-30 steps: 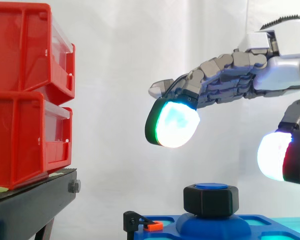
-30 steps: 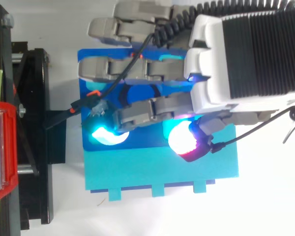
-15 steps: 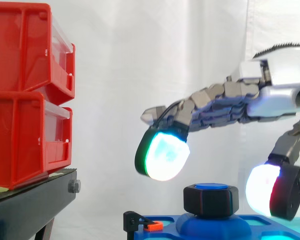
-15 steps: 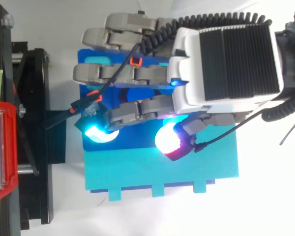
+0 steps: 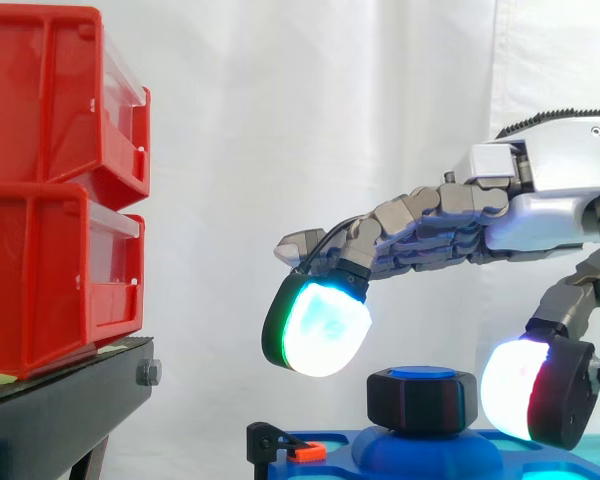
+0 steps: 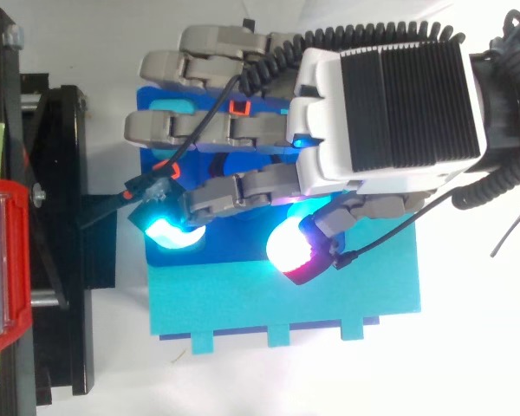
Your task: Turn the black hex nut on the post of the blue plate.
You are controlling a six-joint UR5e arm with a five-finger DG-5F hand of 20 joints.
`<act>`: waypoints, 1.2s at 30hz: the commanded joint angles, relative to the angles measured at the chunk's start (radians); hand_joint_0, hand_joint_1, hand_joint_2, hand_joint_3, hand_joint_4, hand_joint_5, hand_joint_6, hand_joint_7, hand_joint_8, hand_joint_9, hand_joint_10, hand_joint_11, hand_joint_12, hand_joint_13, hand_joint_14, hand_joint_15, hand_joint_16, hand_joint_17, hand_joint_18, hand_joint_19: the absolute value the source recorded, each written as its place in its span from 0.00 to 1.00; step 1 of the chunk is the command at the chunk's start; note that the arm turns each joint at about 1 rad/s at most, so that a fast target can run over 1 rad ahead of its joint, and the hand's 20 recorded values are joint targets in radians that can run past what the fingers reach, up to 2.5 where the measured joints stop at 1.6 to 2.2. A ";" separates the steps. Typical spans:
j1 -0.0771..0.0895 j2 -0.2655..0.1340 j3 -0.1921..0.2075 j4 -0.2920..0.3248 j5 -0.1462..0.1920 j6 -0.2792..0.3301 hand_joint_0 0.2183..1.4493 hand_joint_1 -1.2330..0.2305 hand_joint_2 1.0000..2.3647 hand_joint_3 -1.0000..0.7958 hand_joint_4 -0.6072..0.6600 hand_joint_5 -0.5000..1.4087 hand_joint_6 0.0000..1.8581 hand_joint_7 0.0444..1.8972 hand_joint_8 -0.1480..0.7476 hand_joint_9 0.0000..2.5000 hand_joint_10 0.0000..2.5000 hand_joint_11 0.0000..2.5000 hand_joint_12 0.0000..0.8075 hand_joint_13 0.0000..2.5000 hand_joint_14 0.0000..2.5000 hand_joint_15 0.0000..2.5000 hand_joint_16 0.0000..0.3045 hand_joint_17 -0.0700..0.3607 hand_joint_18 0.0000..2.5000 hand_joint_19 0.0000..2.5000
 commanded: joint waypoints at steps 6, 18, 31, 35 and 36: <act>-0.015 0.001 0.000 0.003 -0.005 -0.002 0.23 0.30 0.00 0.28 0.41 0.10 0.27 0.31 0.28 0.00 0.00 0.00 0.38 0.00 0.00 0.00 0.15 0.41 0.00 0.00; -0.036 -0.001 0.000 -0.004 -0.031 -0.014 0.25 0.30 0.00 0.28 0.41 0.10 0.27 0.31 0.27 0.00 0.00 0.00 0.37 0.00 0.00 0.00 0.15 0.40 0.00 0.00; -0.047 -0.024 0.000 0.006 -0.040 -0.021 0.25 0.30 0.00 0.28 0.41 0.10 0.27 0.31 0.27 0.00 0.00 0.00 0.37 0.00 0.00 0.00 0.15 0.40 0.00 0.00; -0.048 -0.022 0.000 0.003 -0.040 -0.021 0.25 0.30 0.00 0.28 0.42 0.10 0.27 0.31 0.27 0.00 0.00 0.00 0.37 0.00 0.00 0.00 0.15 0.40 0.00 0.00; -0.048 -0.022 0.000 0.001 -0.040 -0.021 0.25 0.30 0.00 0.28 0.42 0.10 0.27 0.31 0.27 0.00 0.00 0.00 0.37 0.00 0.00 0.00 0.15 0.40 0.00 0.00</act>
